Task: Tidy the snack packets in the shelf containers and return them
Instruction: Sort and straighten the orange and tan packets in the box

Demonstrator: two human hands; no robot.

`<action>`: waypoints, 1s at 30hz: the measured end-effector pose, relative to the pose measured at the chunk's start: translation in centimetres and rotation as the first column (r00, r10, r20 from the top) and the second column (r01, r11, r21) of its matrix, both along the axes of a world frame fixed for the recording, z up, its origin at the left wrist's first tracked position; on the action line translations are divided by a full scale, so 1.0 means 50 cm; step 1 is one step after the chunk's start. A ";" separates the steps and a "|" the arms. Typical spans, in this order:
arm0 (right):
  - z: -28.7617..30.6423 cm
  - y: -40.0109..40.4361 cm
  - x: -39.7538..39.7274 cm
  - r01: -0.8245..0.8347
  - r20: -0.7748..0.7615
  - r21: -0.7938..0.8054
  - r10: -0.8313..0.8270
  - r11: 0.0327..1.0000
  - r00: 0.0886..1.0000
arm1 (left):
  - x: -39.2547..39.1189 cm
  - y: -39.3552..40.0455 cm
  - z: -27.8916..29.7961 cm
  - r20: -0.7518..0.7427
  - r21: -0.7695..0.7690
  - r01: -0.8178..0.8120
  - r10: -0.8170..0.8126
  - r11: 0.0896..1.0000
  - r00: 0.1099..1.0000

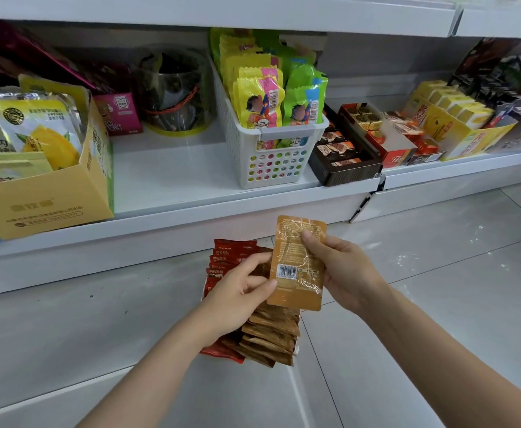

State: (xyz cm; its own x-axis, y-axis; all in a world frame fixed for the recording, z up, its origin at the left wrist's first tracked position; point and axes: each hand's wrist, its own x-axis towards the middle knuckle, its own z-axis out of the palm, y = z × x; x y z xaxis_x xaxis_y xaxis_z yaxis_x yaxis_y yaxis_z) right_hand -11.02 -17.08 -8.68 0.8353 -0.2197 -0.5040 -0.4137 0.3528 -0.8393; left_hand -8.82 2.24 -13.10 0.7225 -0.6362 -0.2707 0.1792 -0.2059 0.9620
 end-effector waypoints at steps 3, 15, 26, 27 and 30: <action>-0.003 0.001 0.002 -0.012 0.021 0.004 0.012 1.000 1.000 | -0.002 0.004 -0.005 0.009 -0.038 -0.009 0.009 0.999 1.000; 0.008 0.018 0.000 -0.120 0.026 -0.520 0.156 0.845 0.987 | -0.003 -0.008 -0.002 0.077 -0.061 -0.087 0.092 0.994 0.993; 0.017 -0.026 0.006 0.047 -0.009 -0.087 -0.048 0.995 0.999 | -0.010 0.007 -0.014 0.239 0.172 0.093 -0.133 0.981 0.962; 0.021 -0.038 0.006 0.086 0.002 -0.045 -0.086 0.995 0.996 | -0.008 0.016 -0.019 0.269 0.219 0.108 -0.166 0.970 0.949; 0.018 -0.063 0.004 0.128 0.047 0.010 -0.128 0.992 0.991 | 0.005 0.034 -0.026 0.305 0.296 0.097 -0.190 0.950 0.933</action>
State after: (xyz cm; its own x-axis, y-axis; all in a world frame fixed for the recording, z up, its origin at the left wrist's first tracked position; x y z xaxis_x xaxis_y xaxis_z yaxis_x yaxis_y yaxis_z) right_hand -10.82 -20.23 -7.76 0.8233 -0.3232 -0.4666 -0.3249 0.4058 -0.8543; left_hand -8.60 3.93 -14.39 0.7062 -0.6754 -0.2125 -0.1861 -0.4666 0.8646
